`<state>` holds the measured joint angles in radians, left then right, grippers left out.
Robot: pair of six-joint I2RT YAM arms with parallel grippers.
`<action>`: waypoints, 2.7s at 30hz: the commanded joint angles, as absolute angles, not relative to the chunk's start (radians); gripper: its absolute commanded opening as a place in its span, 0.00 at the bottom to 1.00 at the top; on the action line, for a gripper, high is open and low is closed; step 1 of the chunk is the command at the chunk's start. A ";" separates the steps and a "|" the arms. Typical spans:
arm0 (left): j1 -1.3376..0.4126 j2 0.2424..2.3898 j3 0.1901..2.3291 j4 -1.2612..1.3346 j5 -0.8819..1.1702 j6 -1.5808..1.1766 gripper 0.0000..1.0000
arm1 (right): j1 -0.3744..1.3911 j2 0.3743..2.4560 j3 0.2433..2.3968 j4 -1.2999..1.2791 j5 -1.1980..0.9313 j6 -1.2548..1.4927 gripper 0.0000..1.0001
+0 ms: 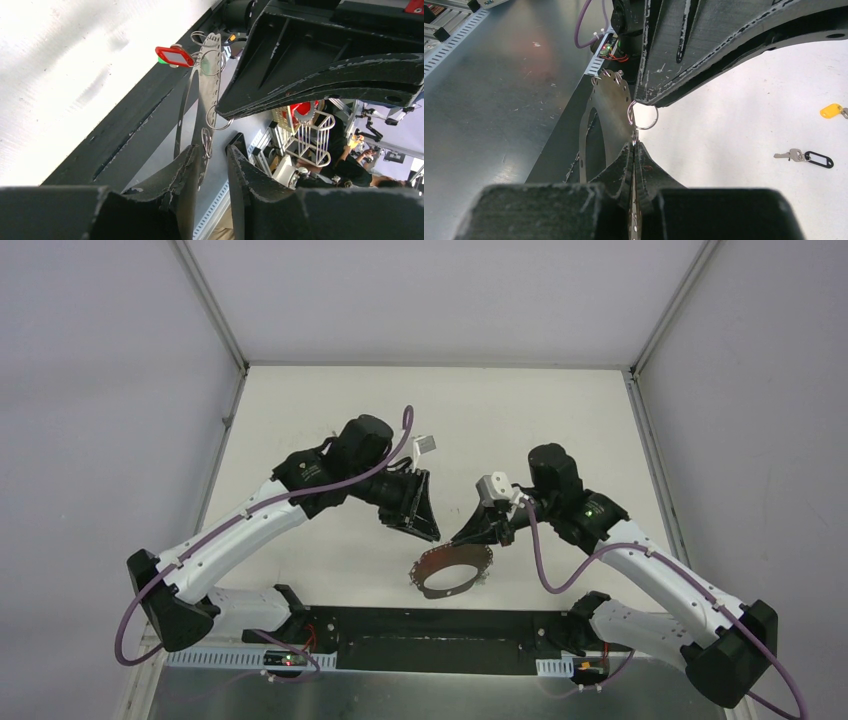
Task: Put the keys on the keyring
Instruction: Adjust the keyring.
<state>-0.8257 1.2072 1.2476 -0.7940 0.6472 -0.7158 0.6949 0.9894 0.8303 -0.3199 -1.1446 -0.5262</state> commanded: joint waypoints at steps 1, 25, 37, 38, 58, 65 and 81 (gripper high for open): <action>-0.834 1.221 1.304 -0.785 0.626 -0.694 0.28 | 0.702 0.992 0.883 -0.306 -1.159 -0.538 0.00; -0.899 0.847 1.006 -0.134 0.534 -0.185 0.35 | 0.710 1.001 0.832 -0.065 -0.993 -0.133 0.00; -0.964 0.881 1.018 -0.261 0.653 0.311 0.39 | 0.713 1.014 0.842 -0.050 -0.978 -0.113 0.00; -0.968 0.892 1.029 -0.295 0.646 0.346 0.39 | 0.713 1.013 0.843 -0.045 -0.975 -0.110 0.00; -1.061 1.002 1.129 -0.519 0.325 0.455 0.33 | 0.718 1.017 0.833 -0.020 -0.971 -0.096 0.00; -1.078 1.008 1.130 -0.523 0.268 0.466 0.35 | 0.720 1.027 0.835 -0.013 -0.973 -0.093 0.00; -1.079 0.952 1.215 -0.632 -0.194 -0.407 0.47 | 0.723 1.039 0.828 -0.014 -0.966 -0.100 0.00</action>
